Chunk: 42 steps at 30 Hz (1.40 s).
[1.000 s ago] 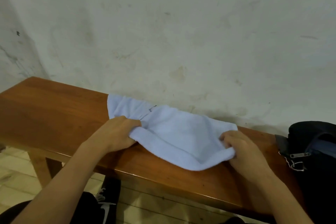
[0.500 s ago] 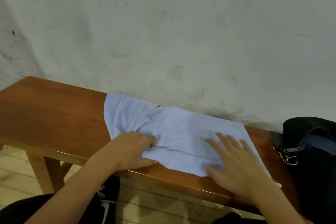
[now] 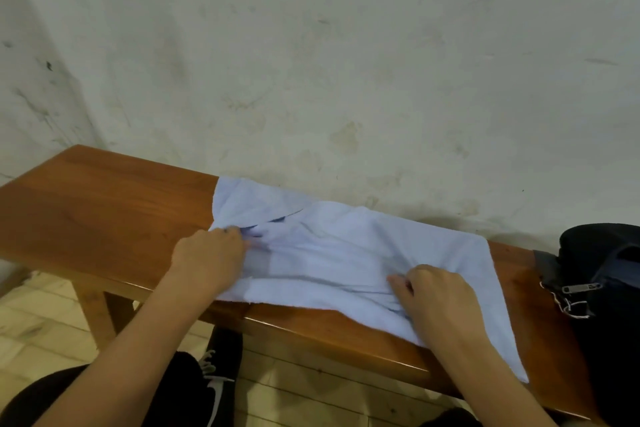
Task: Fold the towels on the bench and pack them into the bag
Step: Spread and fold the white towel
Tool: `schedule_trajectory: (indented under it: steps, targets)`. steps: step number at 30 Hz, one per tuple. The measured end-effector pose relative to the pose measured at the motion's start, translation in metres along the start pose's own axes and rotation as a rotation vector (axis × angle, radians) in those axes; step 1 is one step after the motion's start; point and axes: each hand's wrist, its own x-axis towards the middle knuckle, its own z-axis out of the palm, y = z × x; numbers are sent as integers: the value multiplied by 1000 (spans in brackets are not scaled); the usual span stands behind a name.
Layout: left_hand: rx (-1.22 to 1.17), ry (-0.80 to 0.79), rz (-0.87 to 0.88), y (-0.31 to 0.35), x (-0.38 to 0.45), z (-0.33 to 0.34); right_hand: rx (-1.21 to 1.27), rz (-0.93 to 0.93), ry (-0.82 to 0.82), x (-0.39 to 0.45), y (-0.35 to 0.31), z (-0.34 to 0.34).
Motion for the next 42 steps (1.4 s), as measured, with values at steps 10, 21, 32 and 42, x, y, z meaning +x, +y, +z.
schedule_trajectory:
  steps: [10, 21, 32, 42]
  targets:
    - [-739, -154, -806, -94, 3, 4, -135, 168, -76, -3, 6, 33]
    - [-679, 447, -45, -60, 38, 26, 99, 19, 54, -4, 12, 39]
    - [-268, 15, -457, -55, 32, 19, 157, -55, -186, 0, 13, 50]
    - [-226, 23, 5, 62, 19, 18, 732, 35, 4, -7, 2, 45]
